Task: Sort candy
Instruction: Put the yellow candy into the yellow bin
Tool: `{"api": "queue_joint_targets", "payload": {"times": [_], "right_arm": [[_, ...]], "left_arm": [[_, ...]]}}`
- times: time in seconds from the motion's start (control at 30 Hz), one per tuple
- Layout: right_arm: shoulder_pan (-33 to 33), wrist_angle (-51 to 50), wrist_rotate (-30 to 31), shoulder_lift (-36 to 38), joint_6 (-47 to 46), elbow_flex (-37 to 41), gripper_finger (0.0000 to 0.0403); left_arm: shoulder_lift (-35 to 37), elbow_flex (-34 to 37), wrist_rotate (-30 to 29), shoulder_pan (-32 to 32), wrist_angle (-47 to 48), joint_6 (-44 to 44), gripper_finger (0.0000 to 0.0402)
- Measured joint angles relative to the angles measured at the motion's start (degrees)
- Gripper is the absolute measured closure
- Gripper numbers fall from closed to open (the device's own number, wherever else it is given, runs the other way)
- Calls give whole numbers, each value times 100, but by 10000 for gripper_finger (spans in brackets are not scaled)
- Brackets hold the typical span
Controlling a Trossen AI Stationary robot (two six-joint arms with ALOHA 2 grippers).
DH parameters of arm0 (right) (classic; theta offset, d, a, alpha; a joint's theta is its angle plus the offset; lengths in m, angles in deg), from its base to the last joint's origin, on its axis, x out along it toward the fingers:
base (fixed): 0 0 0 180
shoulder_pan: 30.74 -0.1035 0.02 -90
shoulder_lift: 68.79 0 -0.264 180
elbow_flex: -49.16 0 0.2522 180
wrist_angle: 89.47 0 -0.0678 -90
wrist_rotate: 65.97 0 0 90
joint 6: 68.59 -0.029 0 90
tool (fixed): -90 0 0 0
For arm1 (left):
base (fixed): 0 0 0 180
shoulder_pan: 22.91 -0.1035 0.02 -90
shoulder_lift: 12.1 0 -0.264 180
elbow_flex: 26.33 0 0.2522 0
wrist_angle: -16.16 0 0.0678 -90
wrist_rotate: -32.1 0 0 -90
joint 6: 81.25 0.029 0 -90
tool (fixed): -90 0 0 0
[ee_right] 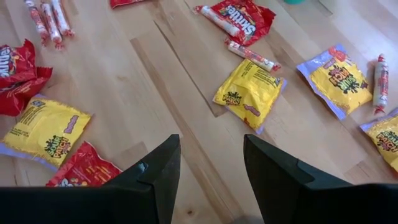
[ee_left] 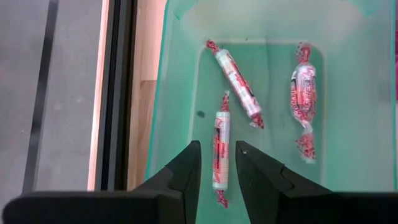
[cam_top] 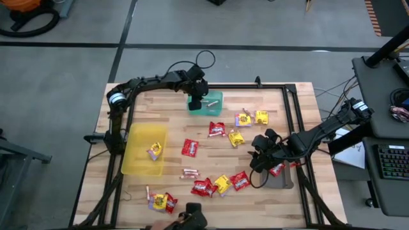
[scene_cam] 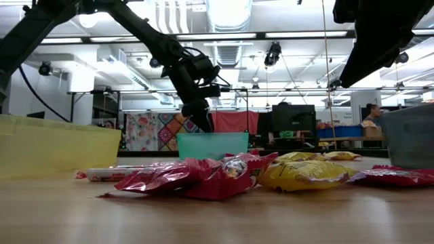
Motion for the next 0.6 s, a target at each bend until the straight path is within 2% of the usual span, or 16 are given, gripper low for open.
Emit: {"api": "queue_joint_targets", "payload": {"times": [0.3, 0.6], "right_arm": [[0, 16, 0, 0, 0, 0, 236], [0, 135, 4, 0, 2, 4, 236]], "left_arm": [[402, 0, 98, 137, 161, -431, 316], [1215, 38, 1005, 621, 476, -1083, 325]]}}
